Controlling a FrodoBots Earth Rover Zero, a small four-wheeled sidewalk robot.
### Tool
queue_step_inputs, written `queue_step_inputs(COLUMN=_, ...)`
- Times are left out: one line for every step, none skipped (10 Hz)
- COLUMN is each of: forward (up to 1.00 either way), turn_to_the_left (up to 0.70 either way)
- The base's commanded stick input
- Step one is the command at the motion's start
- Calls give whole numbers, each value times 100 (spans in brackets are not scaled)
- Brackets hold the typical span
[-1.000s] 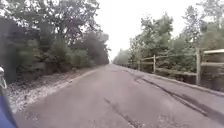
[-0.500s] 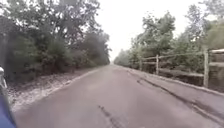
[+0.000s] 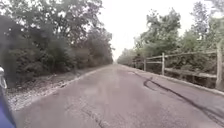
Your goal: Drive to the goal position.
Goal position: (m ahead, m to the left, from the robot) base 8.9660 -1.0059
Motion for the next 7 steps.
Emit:
queue_step_inputs(forward=70, turn_to_the_left=0)
queue_step_inputs(forward=70, turn_to_the_left=0)
queue_step_inputs(forward=70, turn_to_the_left=0)
queue_step_inputs(forward=70, turn_to_the_left=0)
queue_step_inputs(forward=70, turn_to_the_left=0)
queue_step_inputs(forward=70, turn_to_the_left=0)
queue_step_inputs(forward=70, turn_to_the_left=0)
